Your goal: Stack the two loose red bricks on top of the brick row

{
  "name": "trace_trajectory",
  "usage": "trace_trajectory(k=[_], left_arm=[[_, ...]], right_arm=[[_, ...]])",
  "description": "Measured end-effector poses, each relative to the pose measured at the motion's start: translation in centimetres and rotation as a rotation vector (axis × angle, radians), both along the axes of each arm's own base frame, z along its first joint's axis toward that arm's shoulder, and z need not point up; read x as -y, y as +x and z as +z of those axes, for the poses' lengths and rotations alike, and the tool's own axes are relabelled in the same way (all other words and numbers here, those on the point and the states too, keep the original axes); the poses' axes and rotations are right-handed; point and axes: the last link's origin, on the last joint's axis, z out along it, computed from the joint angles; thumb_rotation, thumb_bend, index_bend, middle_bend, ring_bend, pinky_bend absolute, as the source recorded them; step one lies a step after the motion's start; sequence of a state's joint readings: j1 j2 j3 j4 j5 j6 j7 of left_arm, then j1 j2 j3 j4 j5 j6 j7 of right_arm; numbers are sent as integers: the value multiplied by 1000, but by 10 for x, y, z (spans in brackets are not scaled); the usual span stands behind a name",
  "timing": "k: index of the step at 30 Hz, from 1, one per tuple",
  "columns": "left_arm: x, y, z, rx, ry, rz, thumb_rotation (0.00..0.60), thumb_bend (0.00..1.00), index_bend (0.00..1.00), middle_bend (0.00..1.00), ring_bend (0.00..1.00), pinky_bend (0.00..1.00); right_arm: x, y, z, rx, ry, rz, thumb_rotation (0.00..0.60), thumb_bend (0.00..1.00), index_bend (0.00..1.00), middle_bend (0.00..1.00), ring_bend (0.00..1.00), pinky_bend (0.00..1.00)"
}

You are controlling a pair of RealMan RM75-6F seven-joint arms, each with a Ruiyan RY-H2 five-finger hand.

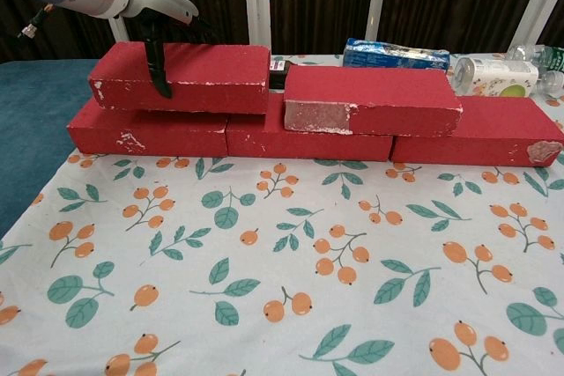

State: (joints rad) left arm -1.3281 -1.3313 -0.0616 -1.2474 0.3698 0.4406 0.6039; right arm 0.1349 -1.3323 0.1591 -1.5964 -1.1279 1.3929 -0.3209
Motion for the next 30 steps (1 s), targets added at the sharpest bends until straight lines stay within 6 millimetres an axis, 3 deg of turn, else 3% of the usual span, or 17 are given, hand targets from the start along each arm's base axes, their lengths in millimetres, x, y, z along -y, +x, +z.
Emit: trace_trajectory(k=[30], left_arm=[[-7,1,-16,10,-38,7,600,69,401,375,147,202]], right_arm=[[1,-3,2,-5,-17,-24,600,152,0,0,0,0]])
